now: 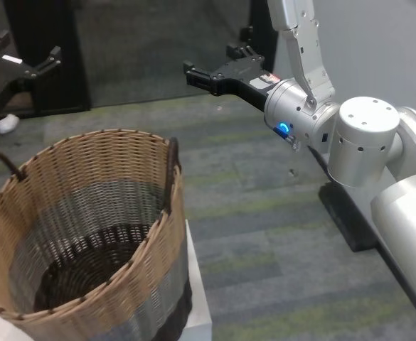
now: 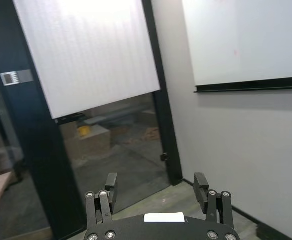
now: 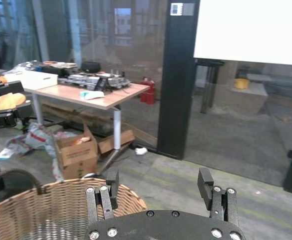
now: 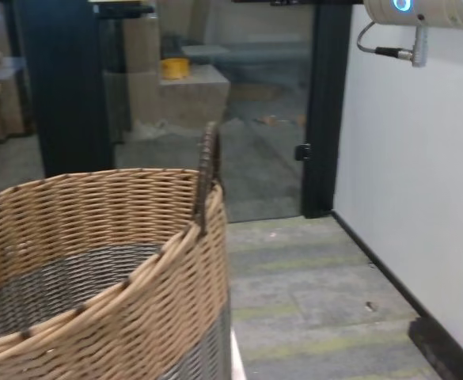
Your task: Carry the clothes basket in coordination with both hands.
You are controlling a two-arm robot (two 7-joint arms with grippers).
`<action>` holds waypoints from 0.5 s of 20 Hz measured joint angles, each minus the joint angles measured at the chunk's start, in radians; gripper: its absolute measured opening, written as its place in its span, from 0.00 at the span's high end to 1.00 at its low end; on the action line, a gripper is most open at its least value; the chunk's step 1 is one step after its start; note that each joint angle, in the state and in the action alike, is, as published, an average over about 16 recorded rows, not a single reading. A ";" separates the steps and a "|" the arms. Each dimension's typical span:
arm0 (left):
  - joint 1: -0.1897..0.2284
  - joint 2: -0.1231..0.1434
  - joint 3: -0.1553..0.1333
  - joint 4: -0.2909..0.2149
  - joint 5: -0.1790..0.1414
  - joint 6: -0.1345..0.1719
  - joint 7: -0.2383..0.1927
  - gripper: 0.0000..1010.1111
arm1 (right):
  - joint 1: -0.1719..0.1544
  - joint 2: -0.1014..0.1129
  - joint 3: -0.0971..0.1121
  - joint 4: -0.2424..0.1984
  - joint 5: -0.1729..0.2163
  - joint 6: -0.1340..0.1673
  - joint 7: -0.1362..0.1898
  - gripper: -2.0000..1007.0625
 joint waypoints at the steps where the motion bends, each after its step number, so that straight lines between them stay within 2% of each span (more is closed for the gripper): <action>1: 0.000 0.000 0.000 0.000 0.000 0.000 0.000 0.01 | 0.000 0.000 0.000 0.000 0.000 0.000 0.000 0.00; 10: 0.001 0.000 0.000 0.000 -0.001 -0.001 0.000 0.01 | 0.000 0.000 0.000 0.000 0.000 0.000 0.000 0.00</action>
